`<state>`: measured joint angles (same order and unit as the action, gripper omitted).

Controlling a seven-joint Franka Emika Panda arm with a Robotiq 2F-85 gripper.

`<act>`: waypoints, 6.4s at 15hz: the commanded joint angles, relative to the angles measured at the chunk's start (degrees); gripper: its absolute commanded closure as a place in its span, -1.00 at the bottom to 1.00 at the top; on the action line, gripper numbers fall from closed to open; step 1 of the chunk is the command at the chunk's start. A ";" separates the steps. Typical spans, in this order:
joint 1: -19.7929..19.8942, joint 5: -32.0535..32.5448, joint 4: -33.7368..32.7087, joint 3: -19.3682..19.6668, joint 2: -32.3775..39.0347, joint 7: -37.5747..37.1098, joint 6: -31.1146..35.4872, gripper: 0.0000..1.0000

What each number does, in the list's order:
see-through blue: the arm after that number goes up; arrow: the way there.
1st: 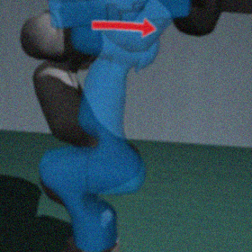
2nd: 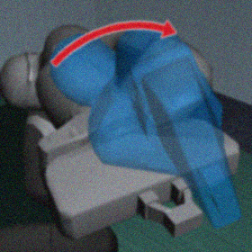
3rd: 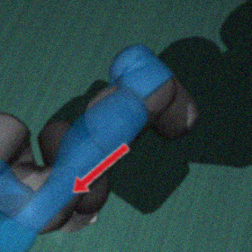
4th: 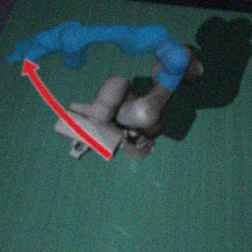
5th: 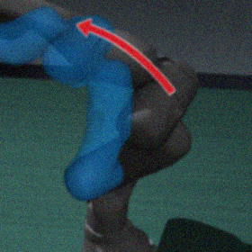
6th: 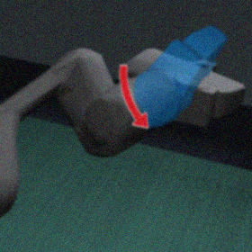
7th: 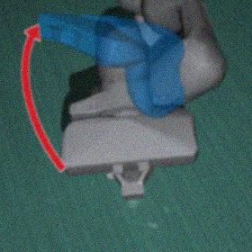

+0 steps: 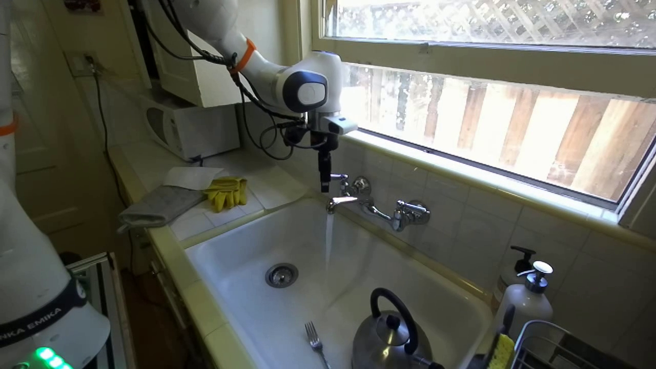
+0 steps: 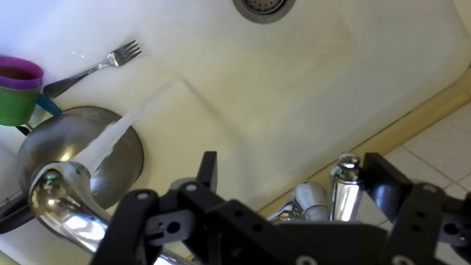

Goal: Turn on the water to the faucet

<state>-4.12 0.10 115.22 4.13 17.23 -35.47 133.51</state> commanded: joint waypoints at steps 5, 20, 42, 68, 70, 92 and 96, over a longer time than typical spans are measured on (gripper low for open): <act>0.96 -0.86 6.72 -0.65 -9.86 4.96 -0.06 -1.00; 12.20 0.59 4.39 4.09 -14.08 44.43 -5.57 -1.00; 18.44 -4.00 -6.89 1.94 -0.73 74.01 5.84 -1.00; 23.70 -8.97 -15.80 -4.33 11.53 99.72 4.00 -1.00; 23.37 -8.52 -15.50 -3.89 11.37 98.78 3.09 -1.00; 20.46 -3.49 -15.16 -1.05 10.10 69.98 -3.16 -1.00; 20.62 -3.62 -15.12 -1.34 10.09 68.38 -2.95 -1.00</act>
<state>16.49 -3.36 99.16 2.76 28.04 35.20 133.08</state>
